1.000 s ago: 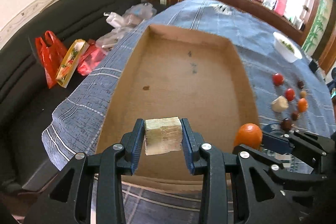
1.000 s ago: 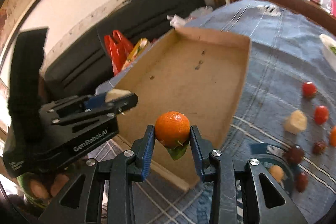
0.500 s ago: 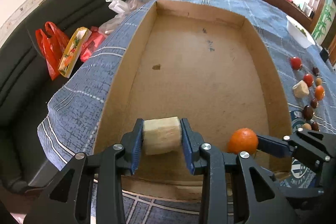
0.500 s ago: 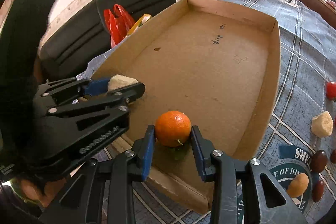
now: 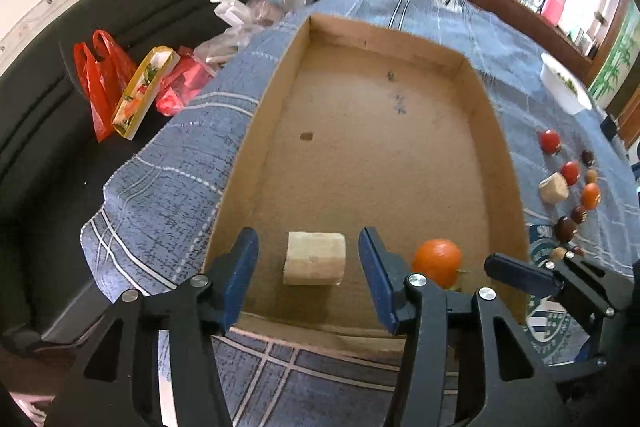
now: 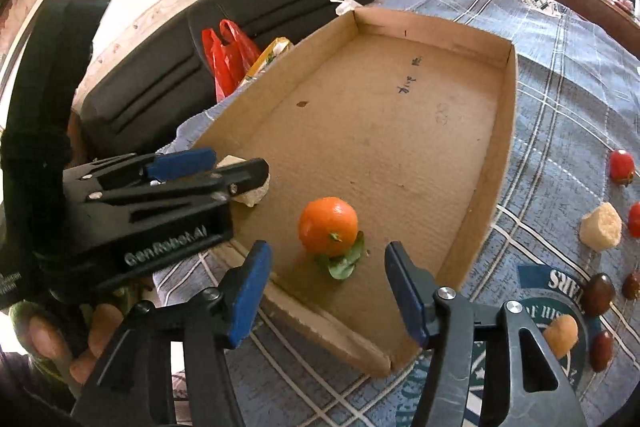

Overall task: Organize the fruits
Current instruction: 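Open the left tool over the tray while the right tool releases the orange there, then withdraw both open tools from the tray back toward the fruits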

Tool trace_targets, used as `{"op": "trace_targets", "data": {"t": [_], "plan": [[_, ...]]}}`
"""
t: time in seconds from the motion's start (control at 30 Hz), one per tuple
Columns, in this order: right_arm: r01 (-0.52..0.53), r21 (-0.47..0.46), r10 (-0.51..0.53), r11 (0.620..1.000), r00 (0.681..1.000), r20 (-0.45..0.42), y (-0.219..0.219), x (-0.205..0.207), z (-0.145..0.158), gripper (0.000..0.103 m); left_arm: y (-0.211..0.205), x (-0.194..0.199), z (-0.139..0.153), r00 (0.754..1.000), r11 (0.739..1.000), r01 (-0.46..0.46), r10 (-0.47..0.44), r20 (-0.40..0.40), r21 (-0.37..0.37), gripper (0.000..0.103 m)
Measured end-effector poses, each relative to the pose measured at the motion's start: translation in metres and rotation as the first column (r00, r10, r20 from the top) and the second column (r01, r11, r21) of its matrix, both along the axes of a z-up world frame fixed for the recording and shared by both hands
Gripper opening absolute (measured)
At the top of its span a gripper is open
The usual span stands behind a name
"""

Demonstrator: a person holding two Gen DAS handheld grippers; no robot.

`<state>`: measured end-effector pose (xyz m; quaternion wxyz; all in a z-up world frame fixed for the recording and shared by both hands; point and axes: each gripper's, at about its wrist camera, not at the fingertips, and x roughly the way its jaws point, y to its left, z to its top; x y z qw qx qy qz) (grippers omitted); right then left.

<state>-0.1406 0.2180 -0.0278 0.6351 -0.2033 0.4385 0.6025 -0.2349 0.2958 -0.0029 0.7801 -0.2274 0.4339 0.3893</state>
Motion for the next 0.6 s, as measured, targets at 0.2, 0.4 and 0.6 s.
{"op": "trace_targets", "data": {"t": [0.2, 0.4, 0.6], "plan": [[0.022, 0.072, -0.021, 0.997, 1.0, -0.014, -0.033, 0.004, 0.021, 0.06, -0.018, 0.002, 0.023, 0.998, 0.999, 0.024, -0.025, 0.058, 0.021, 0.051], [0.164, 0.141, -0.167, 0.976, 0.986, 0.013, -0.091, 0.039, 0.036, 0.06, -0.045, 0.025, 0.036, 0.989, 0.994, 0.105, -0.107, 0.1, 0.031, 0.051], [0.372, 0.133, -0.369, 0.919, 0.928, -0.049, -0.16, 0.095, 0.035, 0.073, -0.082, 0.058, 0.038, 0.971, 0.977, 0.214, -0.215, 0.107, 0.021, 0.051]]}}
